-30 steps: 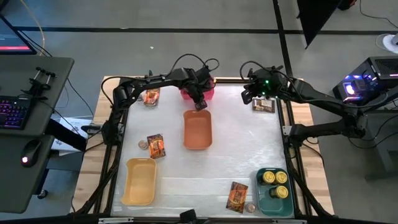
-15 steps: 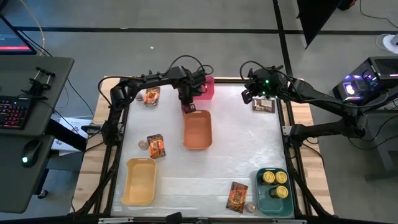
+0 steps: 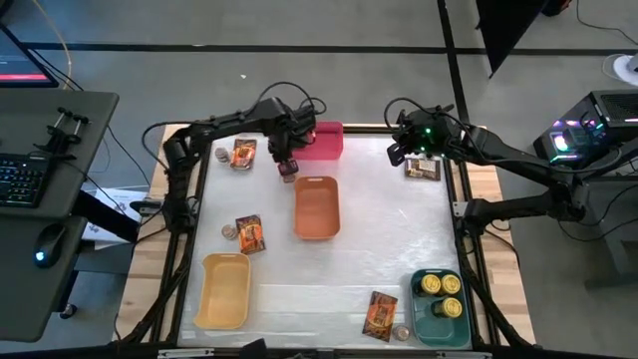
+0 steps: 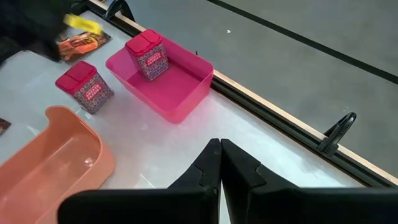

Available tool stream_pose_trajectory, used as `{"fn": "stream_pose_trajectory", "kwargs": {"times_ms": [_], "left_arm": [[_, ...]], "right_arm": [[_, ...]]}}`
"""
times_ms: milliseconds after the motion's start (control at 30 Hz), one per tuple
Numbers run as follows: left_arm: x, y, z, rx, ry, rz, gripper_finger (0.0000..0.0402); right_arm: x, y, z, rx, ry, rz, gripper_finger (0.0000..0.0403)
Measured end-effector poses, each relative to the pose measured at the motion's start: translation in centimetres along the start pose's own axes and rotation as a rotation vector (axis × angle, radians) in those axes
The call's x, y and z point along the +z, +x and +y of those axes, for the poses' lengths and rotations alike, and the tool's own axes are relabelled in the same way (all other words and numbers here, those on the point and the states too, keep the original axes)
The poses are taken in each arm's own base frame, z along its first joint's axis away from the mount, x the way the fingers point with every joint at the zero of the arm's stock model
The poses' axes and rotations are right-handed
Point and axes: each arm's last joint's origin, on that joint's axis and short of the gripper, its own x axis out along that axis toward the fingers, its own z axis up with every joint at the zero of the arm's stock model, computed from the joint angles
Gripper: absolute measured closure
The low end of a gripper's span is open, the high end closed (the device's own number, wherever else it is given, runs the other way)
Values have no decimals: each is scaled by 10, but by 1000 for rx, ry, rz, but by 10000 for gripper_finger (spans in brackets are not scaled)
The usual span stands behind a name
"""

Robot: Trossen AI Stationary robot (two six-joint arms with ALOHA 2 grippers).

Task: Sort spices by type
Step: Put the red spice can into the red bin

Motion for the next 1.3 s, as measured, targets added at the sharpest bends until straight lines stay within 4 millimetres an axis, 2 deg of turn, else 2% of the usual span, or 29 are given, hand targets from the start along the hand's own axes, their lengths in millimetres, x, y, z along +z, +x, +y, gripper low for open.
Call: {"fn": "stream_pose_trajectory", "kwargs": {"times_ms": [133, 300, 433, 533, 633, 867, 1033, 1167, 1300], "left_arm": [[-32, -18, 4, 12, -148, -140, 401], [-72, -33, -1, -44, -502, -457, 401], [-85, -24, -7, -140, -727, -611, 398], [-88, -11, -5, -176, -839, -614, 377], [-86, 3, -3, -194, -938, -575, 339], [-74, 5, -7, -321, -889, -593, 229], [-71, 12, -13, -322, -914, -546, 165], [-69, 19, -15, -269, -1067, -531, 144], [-62, 21, -19, -236, -1074, -554, 143]], "right_arm": [[0, 0, 0, -3, 0, 0, 403], [0, 0, 0, -8, 0, -1, 403], [0, 0, 0, -8, 2, -2, 403], [0, 0, 0, -8, 0, -2, 403], [0, 0, 0, -7, -1, 0, 403], [-1, 0, 0, -4, -36, 8, 403], [-2, 0, -1, -9, -41, 25, 403], [-4, 0, -1, -13, -46, 44, 403], [-5, 0, -1, -13, -72, 52, 403]]}}
